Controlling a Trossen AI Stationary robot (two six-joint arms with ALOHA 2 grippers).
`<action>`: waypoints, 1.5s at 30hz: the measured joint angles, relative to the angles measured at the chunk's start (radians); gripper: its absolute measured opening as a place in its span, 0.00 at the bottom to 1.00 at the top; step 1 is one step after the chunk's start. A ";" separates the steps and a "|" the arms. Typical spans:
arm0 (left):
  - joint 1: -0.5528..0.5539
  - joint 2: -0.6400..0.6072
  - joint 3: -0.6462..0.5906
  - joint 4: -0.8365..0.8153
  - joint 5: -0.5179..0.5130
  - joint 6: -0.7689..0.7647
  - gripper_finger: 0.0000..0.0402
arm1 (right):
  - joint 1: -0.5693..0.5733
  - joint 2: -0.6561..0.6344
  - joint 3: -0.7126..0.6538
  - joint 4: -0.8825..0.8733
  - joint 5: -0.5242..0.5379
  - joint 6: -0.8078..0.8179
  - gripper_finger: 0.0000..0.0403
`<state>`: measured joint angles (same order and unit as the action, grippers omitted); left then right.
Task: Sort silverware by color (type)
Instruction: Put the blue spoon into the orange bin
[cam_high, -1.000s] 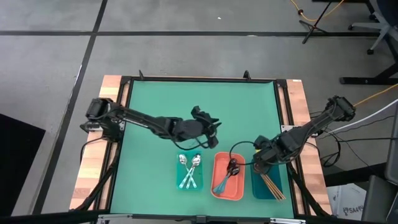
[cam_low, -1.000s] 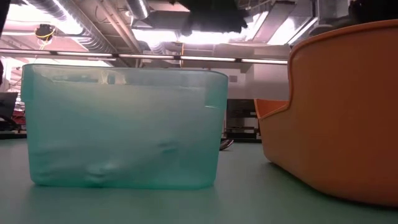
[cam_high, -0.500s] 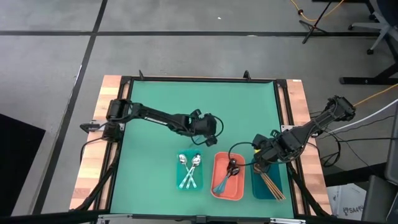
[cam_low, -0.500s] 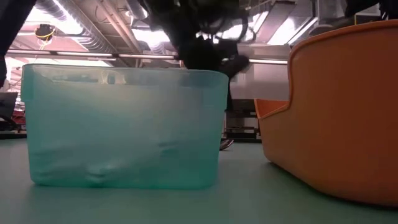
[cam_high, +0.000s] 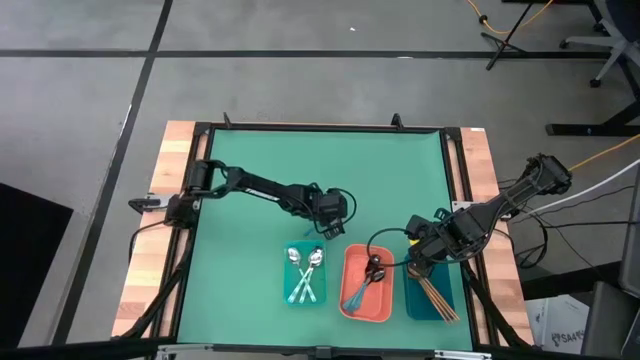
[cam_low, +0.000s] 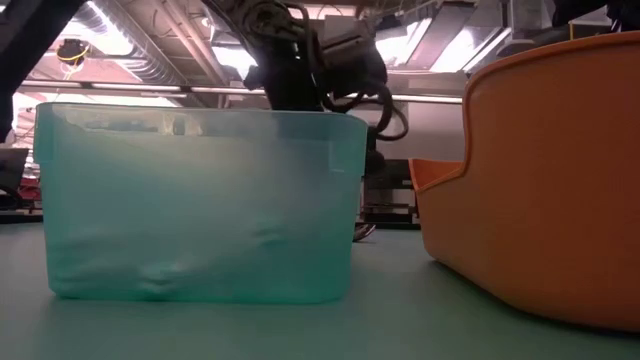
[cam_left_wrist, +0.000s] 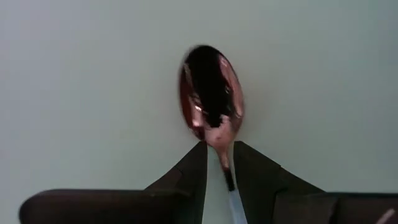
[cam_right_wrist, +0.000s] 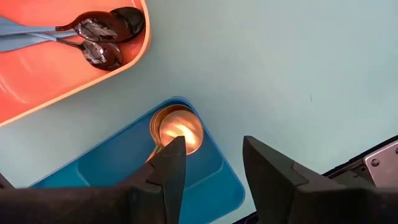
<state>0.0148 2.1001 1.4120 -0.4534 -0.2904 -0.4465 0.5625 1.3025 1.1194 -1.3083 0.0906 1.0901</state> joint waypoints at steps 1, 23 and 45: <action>-0.003 0.005 0.000 0.000 0.004 0.000 0.18 | 0.000 0.000 0.000 0.000 0.000 0.000 0.37; -0.011 0.014 -0.010 -0.037 0.002 -0.045 0.02 | 0.000 0.000 -0.001 0.001 0.033 0.000 0.37; -0.001 0.020 0.039 -0.033 0.009 -0.040 0.01 | 0.000 0.000 -0.001 -0.003 0.059 -0.079 0.37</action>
<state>0.0135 2.1202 1.4510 -0.4860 -0.2817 -0.4866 0.5624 1.3025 1.1183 -1.3112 0.1497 1.0111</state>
